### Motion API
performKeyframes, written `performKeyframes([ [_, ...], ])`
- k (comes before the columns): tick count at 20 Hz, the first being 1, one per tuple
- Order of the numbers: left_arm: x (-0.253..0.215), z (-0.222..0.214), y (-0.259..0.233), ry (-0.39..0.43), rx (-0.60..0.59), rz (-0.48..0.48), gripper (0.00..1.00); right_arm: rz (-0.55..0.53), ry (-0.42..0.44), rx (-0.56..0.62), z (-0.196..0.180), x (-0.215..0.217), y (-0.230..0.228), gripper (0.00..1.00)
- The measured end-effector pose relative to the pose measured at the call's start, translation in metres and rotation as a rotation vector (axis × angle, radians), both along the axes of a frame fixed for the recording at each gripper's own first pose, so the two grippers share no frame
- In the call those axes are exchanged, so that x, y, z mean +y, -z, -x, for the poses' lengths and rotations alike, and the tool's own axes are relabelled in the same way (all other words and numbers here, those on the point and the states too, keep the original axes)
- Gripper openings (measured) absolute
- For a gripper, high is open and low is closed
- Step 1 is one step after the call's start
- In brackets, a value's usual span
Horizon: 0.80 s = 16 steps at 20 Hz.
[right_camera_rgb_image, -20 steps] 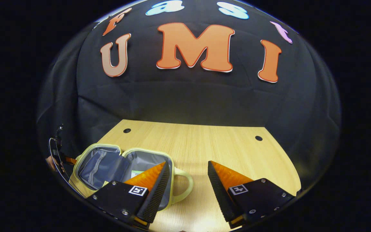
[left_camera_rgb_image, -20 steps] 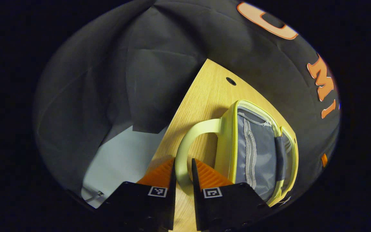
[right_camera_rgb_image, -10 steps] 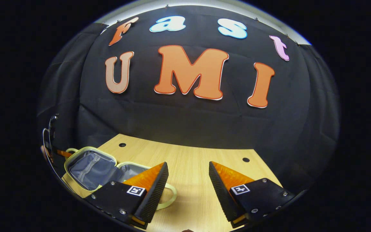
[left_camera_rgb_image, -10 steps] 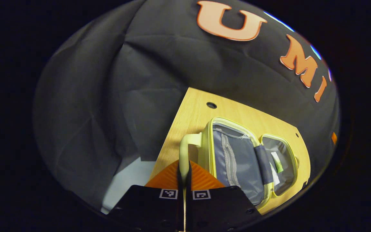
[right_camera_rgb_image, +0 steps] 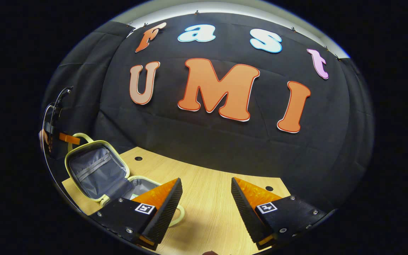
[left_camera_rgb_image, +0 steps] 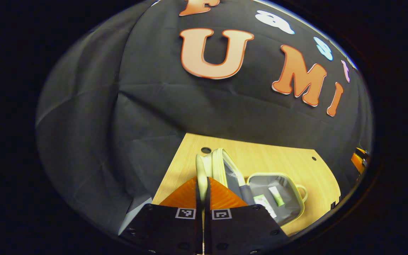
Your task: First open the suitcase, pack the skin care products into it, and then close the suitcase.
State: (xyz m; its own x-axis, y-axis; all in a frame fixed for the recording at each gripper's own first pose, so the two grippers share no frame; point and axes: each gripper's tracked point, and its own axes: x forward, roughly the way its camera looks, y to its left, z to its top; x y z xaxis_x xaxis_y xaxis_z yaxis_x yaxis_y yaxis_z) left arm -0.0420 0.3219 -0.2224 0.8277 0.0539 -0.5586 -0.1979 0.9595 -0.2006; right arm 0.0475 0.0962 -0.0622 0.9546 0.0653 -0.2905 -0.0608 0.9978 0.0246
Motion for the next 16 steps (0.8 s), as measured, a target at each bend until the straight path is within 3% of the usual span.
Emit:
performKeyframes([
  [10, -0.116, -0.020, -0.070, 0.052, -0.117, -0.005, 0.02, -0.026, -0.065, -0.034, 0.007, -0.026, 0.007, 0.89],
  [16, -0.199, -0.030, -0.083, 0.139, -0.166, 0.111, 0.02, -0.047, -0.074, -0.042, 0.010, -0.049, 0.015, 0.90],
])
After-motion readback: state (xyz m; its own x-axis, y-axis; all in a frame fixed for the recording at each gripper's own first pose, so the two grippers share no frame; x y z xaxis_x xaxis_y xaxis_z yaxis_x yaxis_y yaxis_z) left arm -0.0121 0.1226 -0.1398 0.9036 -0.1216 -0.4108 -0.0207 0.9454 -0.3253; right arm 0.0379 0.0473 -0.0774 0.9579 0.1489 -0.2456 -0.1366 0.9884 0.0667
